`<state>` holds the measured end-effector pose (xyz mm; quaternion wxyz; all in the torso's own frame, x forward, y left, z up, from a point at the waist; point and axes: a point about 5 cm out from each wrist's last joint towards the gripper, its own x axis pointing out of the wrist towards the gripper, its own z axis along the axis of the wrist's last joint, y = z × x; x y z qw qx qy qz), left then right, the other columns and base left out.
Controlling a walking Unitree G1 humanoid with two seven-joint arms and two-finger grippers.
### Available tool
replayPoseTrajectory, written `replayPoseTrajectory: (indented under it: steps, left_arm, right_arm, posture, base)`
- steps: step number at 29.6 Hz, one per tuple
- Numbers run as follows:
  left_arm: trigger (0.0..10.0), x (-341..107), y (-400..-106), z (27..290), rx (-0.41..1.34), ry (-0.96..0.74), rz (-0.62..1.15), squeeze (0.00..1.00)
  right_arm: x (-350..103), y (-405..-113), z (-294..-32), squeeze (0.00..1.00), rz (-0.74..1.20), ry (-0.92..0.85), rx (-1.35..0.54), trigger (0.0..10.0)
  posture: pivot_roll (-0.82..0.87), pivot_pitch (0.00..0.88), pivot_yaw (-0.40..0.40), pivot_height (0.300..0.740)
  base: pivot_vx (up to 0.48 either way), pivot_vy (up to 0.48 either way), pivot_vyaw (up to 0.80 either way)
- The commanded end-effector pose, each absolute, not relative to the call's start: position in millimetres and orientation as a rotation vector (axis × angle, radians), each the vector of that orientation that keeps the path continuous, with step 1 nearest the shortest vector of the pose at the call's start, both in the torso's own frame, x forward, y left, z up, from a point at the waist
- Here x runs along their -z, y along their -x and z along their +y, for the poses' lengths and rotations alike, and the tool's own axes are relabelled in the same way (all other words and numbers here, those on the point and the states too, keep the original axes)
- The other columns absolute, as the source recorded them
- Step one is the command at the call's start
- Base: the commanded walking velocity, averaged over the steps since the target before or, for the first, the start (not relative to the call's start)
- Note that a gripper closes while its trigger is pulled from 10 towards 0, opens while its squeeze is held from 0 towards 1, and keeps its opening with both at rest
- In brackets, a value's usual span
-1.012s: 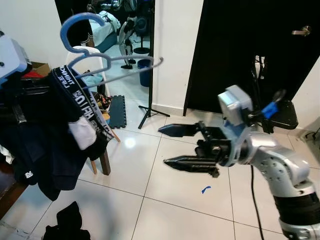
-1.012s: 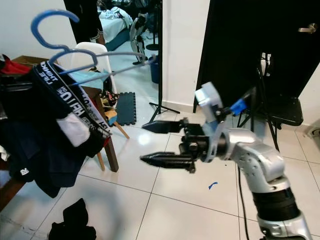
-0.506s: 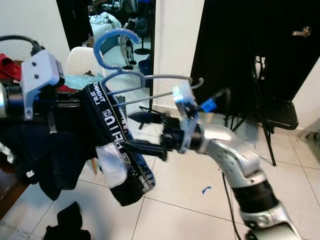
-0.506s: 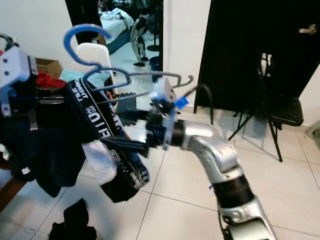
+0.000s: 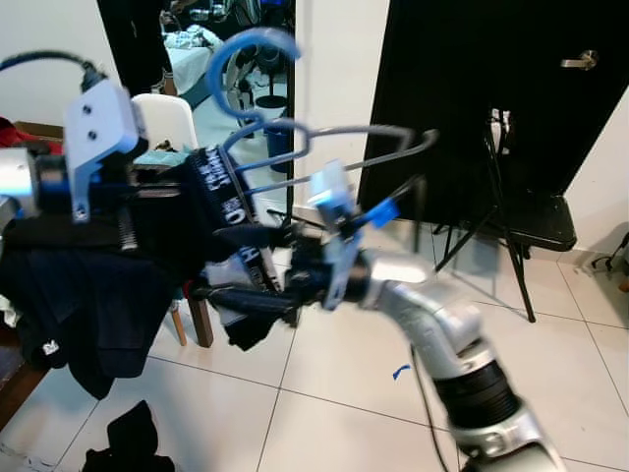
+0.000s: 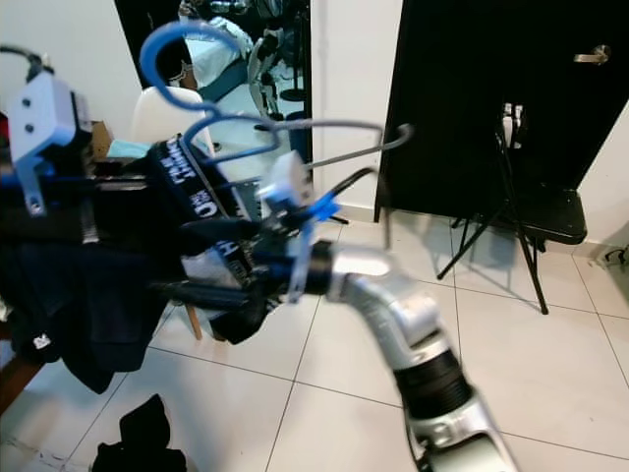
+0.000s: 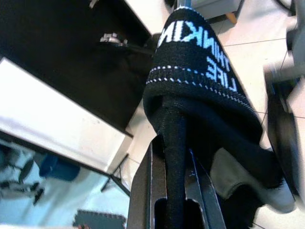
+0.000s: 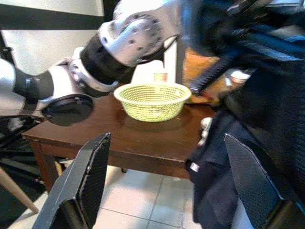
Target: Hang hanger
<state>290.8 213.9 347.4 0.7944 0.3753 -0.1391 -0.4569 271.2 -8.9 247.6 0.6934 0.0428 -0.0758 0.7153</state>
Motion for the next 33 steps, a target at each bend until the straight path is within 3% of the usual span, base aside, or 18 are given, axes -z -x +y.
replayPoseTrajectory:
  steps: [1, 9, 15, 19, 31, 33]
  left_arm:
    - [0.0, -349.0, -290.0, 211.5, 0.999, -0.794, -0.306, 0.0]
    - [0.0, -348.0, -289.3, 221.6, 0.976, -0.838, -0.27, 0.0]
    - [0.0, -346.0, -289.3, 225.0, 0.955, -0.839, -0.262, 0.0]
    - [0.0, -351.3, -286.3, 223.2, 0.966, -0.829, -0.276, 0.0]
    - [0.0, -357.5, -283.8, 217.2, 0.994, -0.832, -0.299, 0.0]
    - [0.0, -359.8, -280.8, 212.8, 1.013, -0.831, -0.313, 0.0]
  right_arm:
    - [-250.2, -274.3, -10.2, 0.0, -0.187, -0.082, -1.573, 10.0]
    - [-267.7, -284.2, -31.4, 0.0, -0.24, -0.151, -1.546, 10.0]
    - [-278.8, -276.9, -70.1, 0.0, -0.287, -0.257, -1.621, 10.0]
    - [-267.8, -276.6, -97.9, 0.0, -0.232, -0.219, -1.588, 10.0]
    - [-264.6, -278.8, -86.4, 0.0, -0.232, -0.228, -1.566, 10.0]
    - [-265.4, -284.1, -71.0, 0.0, -0.238, -0.232, -1.544, 10.0]
  posture:
    - [-0.04, 0.0, 0.006, 0.74]
    - [-0.05, 0.0, 0.002, 0.74]
    - [-0.05, 0.0, 0.0, 0.74]
    - [-0.05, 0.0, 0.005, 0.74]
    - [-0.04, 0.0, 0.006, 0.74]
    - [-0.03, 0.0, 0.002, 0.74]
  base:
    - [0.0, 0.0, 0.0]
    - [0.0, 0.0, 0.0]
    - [0.0, 0.0, 0.0]
    - [0.0, 0.0, 0.0]
    - [0.0, 0.0, 0.0]
    - [0.0, 0.0, 0.0]
